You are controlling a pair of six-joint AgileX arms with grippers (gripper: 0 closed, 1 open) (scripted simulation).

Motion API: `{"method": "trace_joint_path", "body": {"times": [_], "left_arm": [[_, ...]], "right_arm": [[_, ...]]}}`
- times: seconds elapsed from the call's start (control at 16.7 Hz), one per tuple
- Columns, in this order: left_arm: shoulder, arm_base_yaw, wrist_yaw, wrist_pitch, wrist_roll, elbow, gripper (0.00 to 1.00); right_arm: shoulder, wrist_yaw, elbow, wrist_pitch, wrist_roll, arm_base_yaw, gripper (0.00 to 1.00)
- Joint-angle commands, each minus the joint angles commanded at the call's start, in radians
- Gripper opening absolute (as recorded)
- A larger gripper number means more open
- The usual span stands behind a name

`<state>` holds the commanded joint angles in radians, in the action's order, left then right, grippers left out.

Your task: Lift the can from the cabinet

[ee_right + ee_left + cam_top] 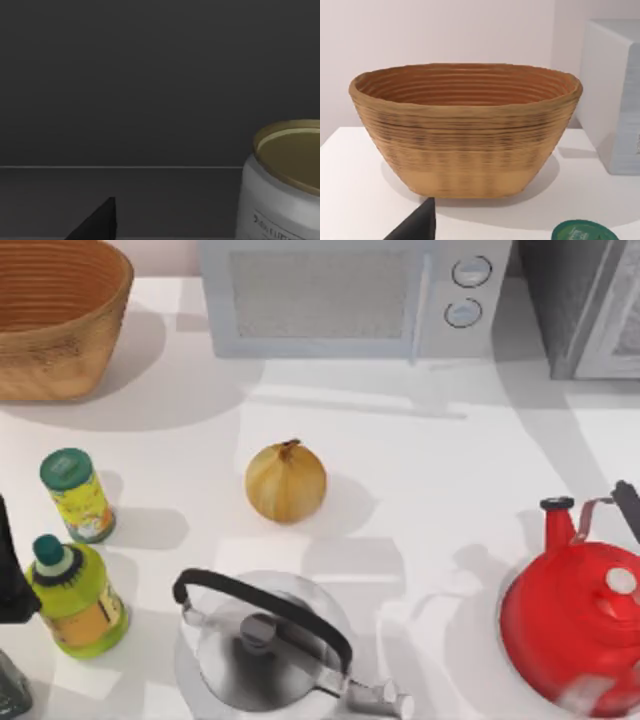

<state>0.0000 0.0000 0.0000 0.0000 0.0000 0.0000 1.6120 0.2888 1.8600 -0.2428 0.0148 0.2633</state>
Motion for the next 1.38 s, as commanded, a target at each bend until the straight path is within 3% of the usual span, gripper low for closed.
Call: {"method": "trace_joint_path", "body": {"times": [0.72,1.38], "left_arm": [[0.0,0.0,0.0,0.0,0.0,0.0,1.0],[0.0,0.0,0.0,0.0,0.0,0.0,1.0]], "right_arm": [[0.0,0.0,0.0,0.0,0.0,0.0,0.02],[-0.018,0.014,-0.001,-0.017,0.001,0.017,0.0]]}}
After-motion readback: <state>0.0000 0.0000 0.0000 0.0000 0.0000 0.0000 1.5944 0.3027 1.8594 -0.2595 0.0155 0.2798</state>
